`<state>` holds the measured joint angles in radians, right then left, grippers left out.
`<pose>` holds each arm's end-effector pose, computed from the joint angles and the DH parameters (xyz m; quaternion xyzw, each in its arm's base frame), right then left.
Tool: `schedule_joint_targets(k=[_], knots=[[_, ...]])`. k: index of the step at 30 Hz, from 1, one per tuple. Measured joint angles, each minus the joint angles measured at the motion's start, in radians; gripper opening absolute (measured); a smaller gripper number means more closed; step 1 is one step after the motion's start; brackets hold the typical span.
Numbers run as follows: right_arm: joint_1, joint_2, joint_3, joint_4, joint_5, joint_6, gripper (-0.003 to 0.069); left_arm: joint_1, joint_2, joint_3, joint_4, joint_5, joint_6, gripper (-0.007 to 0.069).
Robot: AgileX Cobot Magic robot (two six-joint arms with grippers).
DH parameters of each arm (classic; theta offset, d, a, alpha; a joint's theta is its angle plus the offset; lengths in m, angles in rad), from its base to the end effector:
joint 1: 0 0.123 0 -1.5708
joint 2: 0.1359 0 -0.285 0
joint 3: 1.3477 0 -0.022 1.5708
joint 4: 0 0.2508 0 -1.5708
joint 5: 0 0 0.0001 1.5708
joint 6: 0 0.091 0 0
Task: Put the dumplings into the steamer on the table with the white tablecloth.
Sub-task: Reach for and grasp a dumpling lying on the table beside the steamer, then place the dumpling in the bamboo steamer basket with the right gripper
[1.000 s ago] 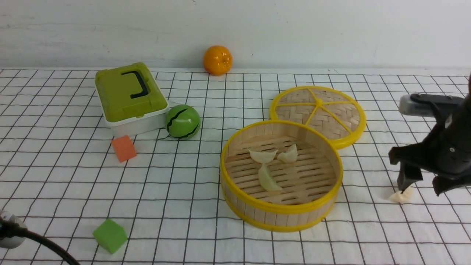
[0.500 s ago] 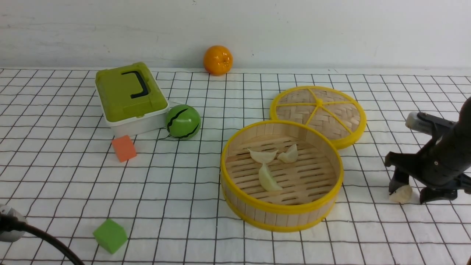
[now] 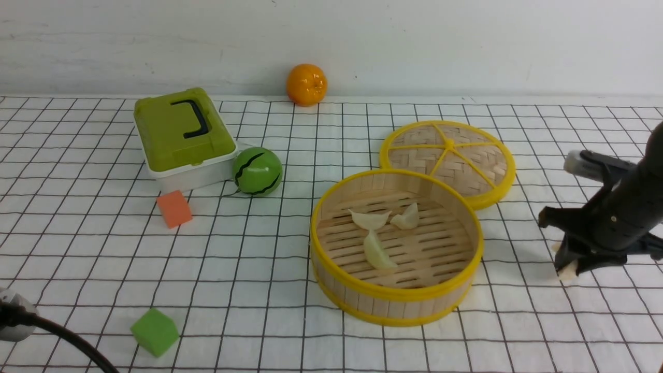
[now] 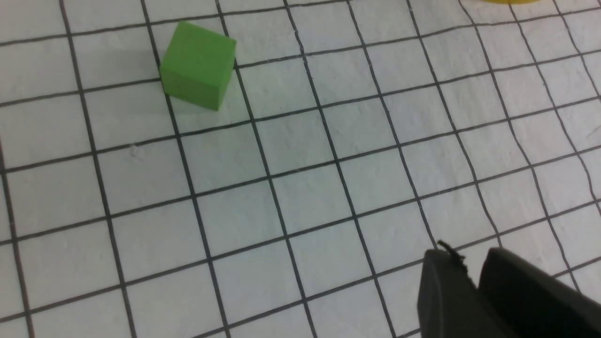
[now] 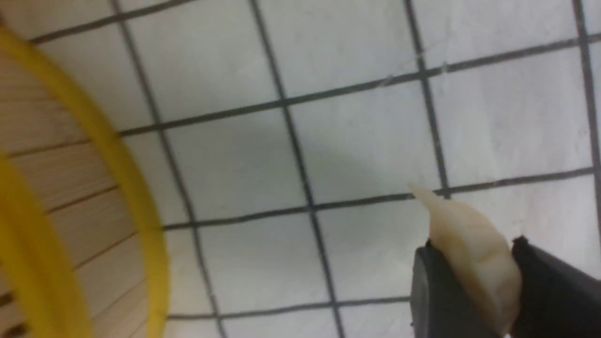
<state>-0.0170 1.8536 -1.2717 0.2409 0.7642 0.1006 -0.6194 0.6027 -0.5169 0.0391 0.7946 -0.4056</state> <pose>0.3759 0.0086 0.1986 0.1303 0.9747 0.1020 0.1501 0.0860 -0.0582 0.2724 0.1061 0.9191 -0.1701 0.3392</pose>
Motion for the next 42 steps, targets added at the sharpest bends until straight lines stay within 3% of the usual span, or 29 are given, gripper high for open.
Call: schedule_joint_targets(k=[3,8,11,16,26,35,38,42], knots=[[0.041,-0.028,-0.041,0.000,0.045,-0.039,0.0189,0.000,0.000,0.000,0.000,0.000,0.000,0.0111],[0.241,-0.066,-0.144,0.012,0.133,-0.090,0.0189,0.000,0.000,0.000,0.002,-0.003,0.000,0.0113],[0.353,-0.061,-0.163,0.014,0.093,-0.101,0.0189,0.000,0.000,0.000,0.002,-0.003,0.000,0.0115],[0.441,-0.023,-0.165,-0.020,-0.009,-0.101,0.0189,0.000,0.000,0.000,0.002,-0.003,0.000,0.0120],[0.456,0.133,-0.167,-0.161,-0.059,0.013,0.0193,0.000,0.000,0.000,-0.012,0.015,0.000,0.0125],[0.456,0.111,-0.179,-0.159,-0.013,0.019,0.0476,0.000,0.000,0.000,-0.016,0.024,0.000,0.0132],[0.456,0.022,-0.179,-0.143,0.042,0.014,0.0499,0.000,0.000,0.000,-0.016,0.024,0.000,0.0136],[0.456,-0.116,-0.173,-0.139,0.068,-0.022,0.0468,0.000,0.000,0.000,-0.016,0.024,0.000,0.0141]])
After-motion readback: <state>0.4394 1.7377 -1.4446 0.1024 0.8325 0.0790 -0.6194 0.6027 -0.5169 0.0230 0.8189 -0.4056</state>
